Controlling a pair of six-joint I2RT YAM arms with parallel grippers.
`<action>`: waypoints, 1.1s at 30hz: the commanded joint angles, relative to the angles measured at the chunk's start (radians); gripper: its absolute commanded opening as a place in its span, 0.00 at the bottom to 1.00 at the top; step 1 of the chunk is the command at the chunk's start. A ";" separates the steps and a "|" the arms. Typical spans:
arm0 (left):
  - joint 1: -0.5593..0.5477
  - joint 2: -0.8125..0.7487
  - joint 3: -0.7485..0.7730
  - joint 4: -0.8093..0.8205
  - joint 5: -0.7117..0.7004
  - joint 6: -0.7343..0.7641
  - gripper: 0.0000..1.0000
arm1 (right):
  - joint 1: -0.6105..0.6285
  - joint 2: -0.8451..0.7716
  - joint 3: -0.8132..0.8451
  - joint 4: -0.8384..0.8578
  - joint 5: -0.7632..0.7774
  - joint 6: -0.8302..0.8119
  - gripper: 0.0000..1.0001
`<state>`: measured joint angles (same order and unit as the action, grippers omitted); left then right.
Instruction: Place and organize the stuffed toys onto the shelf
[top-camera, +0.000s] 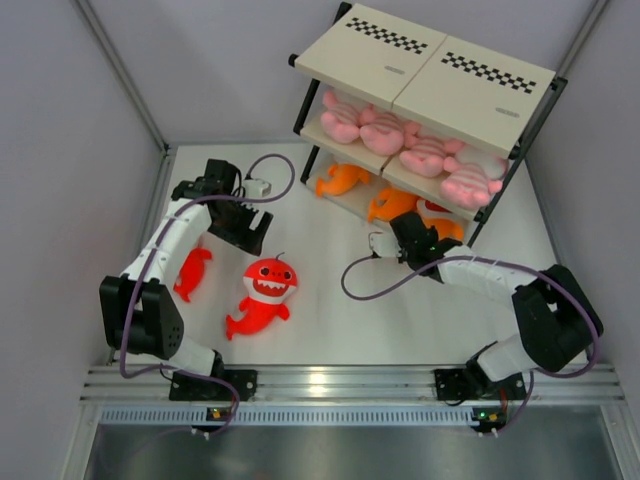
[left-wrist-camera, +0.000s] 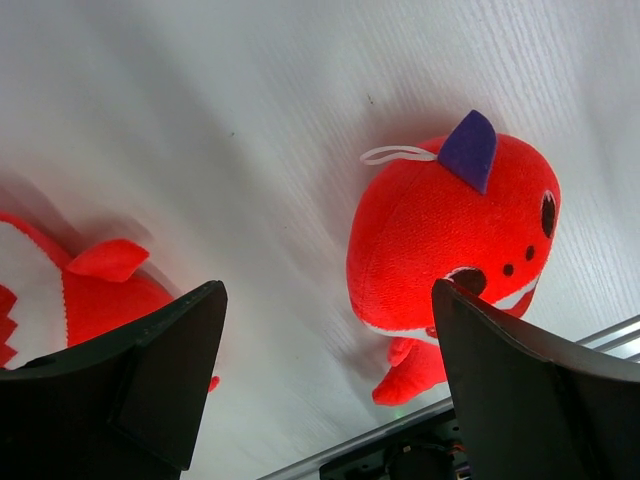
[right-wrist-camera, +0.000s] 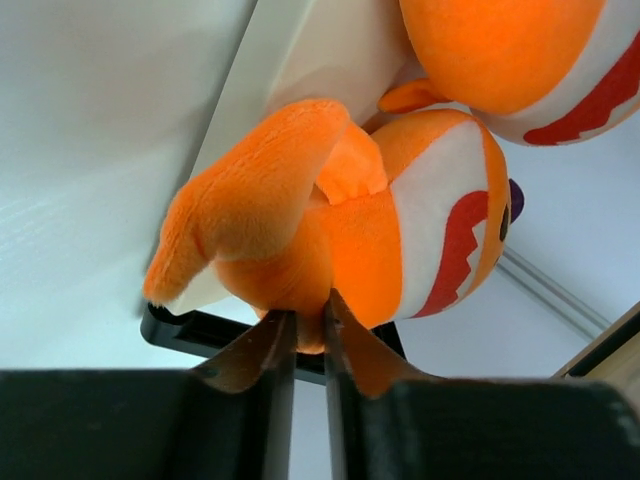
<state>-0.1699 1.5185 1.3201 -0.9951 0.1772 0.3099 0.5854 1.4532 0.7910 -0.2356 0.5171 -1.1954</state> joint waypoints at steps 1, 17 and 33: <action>0.003 -0.044 -0.021 0.013 0.064 0.057 0.90 | -0.027 -0.022 -0.003 0.016 -0.011 -0.024 0.19; -0.100 0.035 -0.111 -0.010 0.145 0.230 0.94 | 0.094 -0.117 0.043 -0.083 0.121 0.065 0.63; -0.088 0.112 0.122 -0.042 0.252 0.107 0.00 | 0.681 -0.268 0.066 0.140 -0.038 -0.013 0.76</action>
<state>-0.2649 1.6627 1.3369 -1.0260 0.3462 0.4572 1.1683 1.1572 0.8066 -0.2245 0.5537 -1.1519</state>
